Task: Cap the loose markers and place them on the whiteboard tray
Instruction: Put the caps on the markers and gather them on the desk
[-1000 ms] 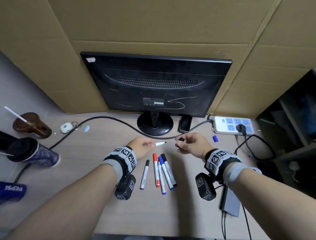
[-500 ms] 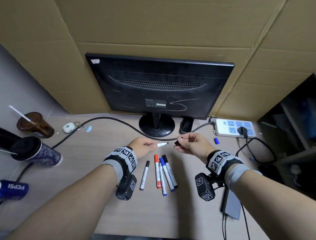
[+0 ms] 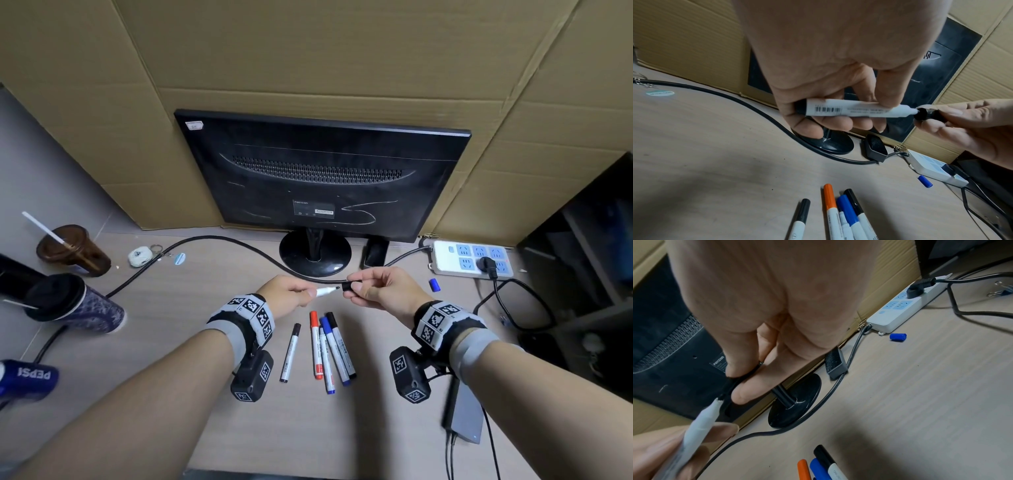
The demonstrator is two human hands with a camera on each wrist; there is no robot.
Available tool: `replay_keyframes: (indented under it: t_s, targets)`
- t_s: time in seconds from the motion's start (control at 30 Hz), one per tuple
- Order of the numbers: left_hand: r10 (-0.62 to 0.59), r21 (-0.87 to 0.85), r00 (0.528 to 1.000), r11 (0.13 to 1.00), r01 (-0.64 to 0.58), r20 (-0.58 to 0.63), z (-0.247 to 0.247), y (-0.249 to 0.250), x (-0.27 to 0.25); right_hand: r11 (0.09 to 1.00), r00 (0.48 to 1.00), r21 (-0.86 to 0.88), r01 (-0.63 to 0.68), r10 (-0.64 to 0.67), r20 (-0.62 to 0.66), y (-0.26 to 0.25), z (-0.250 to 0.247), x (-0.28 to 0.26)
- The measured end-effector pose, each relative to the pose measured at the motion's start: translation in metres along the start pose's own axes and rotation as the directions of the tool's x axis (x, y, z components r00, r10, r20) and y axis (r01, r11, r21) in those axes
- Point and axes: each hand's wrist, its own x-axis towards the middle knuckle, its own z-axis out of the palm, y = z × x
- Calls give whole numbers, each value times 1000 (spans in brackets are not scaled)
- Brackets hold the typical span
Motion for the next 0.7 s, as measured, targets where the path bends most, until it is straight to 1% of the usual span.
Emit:
replay_keyframes:
  t_s: [0.17, 0.4, 0.6, 0.7]
  targets:
    - [23, 2, 1000, 1000, -23, 15, -2, 1, 1, 1000, 1000, -18, -1, 2, 24, -3, 6, 1]
    - [61, 101, 998, 993, -64, 32, -3, 6, 2, 998, 997, -56, -7, 11, 82, -7, 13, 1]
    - [125, 177, 991, 975, -132, 50, -3, 5, 5, 995, 998, -96, 6, 0, 63, -7, 17, 4]
    - [123, 197, 992, 972, -129, 41, -3, 5, 7, 993, 999, -118, 10, -5, 41, -5, 21, 6]
